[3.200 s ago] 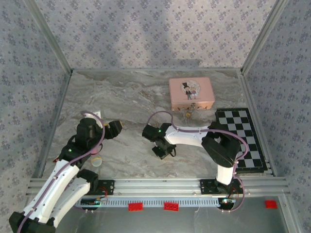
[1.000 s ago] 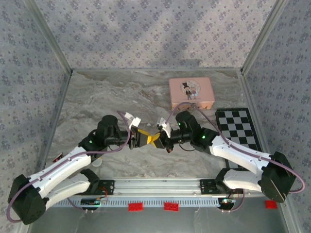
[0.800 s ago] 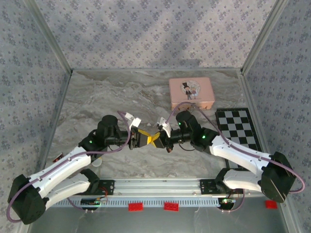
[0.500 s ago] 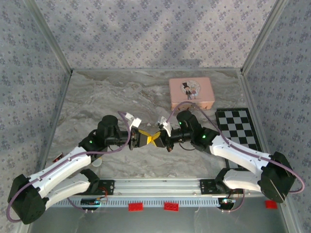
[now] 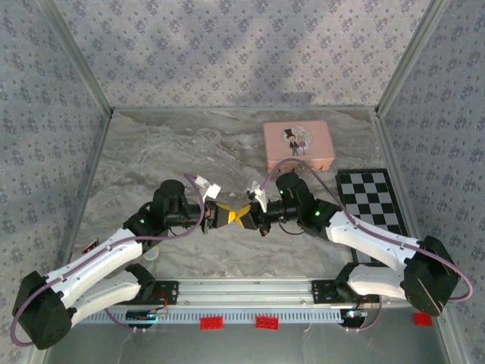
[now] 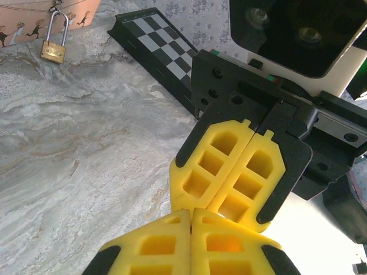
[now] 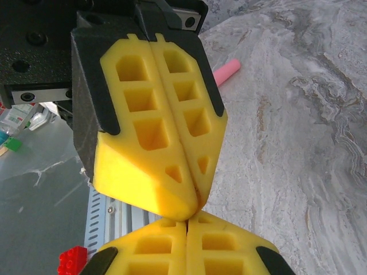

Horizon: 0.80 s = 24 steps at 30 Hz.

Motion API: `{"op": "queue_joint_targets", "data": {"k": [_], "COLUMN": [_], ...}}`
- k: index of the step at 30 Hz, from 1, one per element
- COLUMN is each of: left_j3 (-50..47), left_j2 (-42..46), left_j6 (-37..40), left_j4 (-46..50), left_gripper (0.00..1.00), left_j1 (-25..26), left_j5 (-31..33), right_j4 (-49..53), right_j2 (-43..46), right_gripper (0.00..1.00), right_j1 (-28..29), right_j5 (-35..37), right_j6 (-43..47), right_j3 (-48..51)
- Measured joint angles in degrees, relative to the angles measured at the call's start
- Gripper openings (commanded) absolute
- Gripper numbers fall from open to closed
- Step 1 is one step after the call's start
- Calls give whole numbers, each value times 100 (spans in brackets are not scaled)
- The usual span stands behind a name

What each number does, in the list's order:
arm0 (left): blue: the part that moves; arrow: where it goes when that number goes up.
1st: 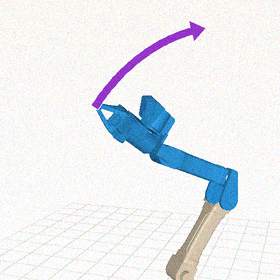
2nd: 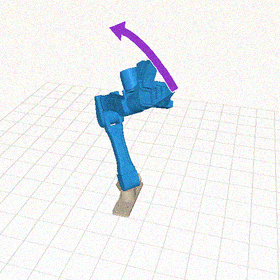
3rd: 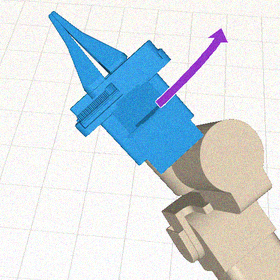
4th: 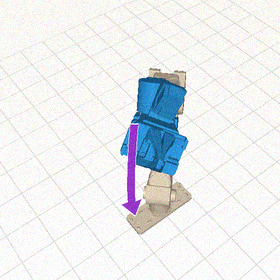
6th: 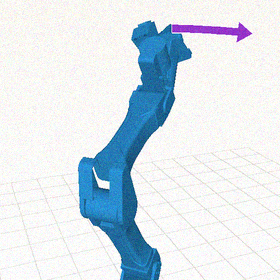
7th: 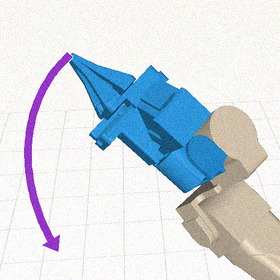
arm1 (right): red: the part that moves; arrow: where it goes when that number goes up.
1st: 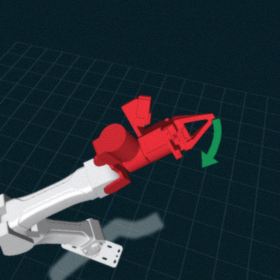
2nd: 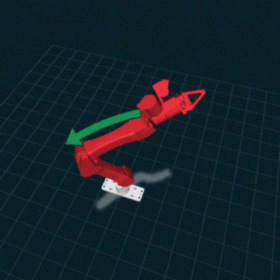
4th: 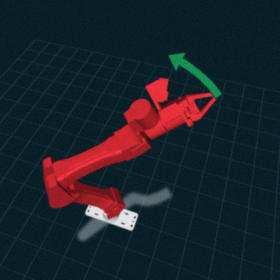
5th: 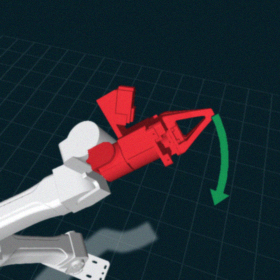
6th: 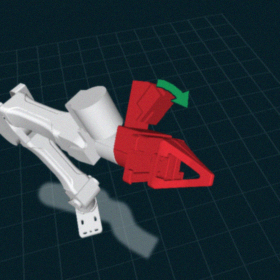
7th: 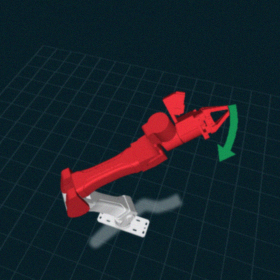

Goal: Unlock the padlock with the key

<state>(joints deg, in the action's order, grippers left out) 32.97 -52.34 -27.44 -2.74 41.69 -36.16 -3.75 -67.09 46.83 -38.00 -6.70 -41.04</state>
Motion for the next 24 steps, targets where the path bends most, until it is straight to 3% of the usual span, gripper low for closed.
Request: {"op": "queue_joint_targets", "data": {"k": [2,5,7,9,12,16,22,24], "left_j3": [0,9,33,76,105,-275,-765,-765], "left_j2": [0,4,4,15,61,275,382,435], "left_j6": [0,-2,-24,-101,-616,-1709,-2815,-2979], "left_j4": [11,17,63,175,369,122,-391,-546], "left_gripper": [0,0,0,0,0,0,0,0], "left_j1": [0,2,11,11,-42,-280,-291,-291], "left_j5": [42,162,374,774,1834,2785,3296,3322], "right_j4": [-22,-83,-170,-227,-439,-1379,-3565,-3952], "right_j2": [-15,-31,-24,24,186,273,-334,-514], "right_gripper": [3,24,46,56,60,58,59,64], "right_j1": [-7,-11,-11,-33,-164,-365,-249,-129], "right_j5": [2,52,140,313,636,1032,1886,2179], "right_j6": [-17,-81,-131,-205,-516,-1333,-3082,-3469], "right_j3": [2,11,42,125,354,791,1425,1504]}}
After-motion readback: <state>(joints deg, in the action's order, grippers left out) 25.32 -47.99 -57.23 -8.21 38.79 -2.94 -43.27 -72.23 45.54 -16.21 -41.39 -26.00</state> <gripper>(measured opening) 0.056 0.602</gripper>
